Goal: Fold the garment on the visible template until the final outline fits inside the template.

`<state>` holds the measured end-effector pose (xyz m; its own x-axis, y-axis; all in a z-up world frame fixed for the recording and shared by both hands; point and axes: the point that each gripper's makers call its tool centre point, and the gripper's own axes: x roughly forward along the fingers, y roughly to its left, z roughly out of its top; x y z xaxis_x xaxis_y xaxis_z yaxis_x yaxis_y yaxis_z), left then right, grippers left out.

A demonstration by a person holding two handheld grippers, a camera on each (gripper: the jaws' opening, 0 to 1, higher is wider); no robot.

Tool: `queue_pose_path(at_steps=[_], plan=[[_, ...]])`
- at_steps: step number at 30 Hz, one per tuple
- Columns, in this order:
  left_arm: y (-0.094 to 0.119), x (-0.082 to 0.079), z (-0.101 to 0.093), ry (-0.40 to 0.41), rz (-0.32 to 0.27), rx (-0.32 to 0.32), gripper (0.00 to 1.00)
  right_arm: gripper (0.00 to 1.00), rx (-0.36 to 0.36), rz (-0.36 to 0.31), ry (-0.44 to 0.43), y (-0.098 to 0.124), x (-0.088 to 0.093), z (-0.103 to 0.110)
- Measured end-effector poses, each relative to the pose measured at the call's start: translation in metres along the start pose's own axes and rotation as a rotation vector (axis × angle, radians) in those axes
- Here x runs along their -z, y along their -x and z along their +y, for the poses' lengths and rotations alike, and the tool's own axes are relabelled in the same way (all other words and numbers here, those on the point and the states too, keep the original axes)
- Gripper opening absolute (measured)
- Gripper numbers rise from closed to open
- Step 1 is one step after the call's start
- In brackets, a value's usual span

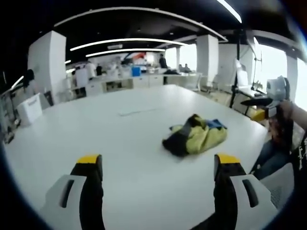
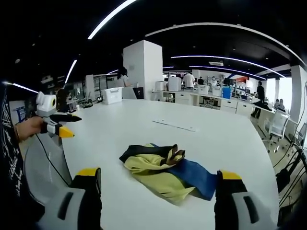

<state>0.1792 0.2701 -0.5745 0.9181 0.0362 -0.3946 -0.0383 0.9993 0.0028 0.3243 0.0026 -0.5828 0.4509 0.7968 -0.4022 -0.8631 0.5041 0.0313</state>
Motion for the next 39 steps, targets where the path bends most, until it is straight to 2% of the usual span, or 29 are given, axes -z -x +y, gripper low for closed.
queue_pose_path(at_steps=[11, 29, 33, 39], plan=[[-0.017, -0.002, 0.007, -0.025, -0.024, 0.013, 0.82, 0.98, -0.011, 0.000, 0.016, -0.008, 0.003, 0.000], [-0.049, -0.012, -0.006, -0.067, -0.048, 0.085, 0.62, 0.85, -0.031, -0.018, 0.002, -0.033, 0.006, -0.021], [-0.058, -0.014, -0.007, -0.057, -0.054, 0.099, 0.59, 0.84, -0.034, -0.010, -0.001, -0.041, 0.008, -0.026], [-0.070, -0.013, -0.015, -0.083, -0.040, 0.134, 0.56, 0.81, -0.043, -0.002, 0.004, -0.053, 0.008, -0.032]])
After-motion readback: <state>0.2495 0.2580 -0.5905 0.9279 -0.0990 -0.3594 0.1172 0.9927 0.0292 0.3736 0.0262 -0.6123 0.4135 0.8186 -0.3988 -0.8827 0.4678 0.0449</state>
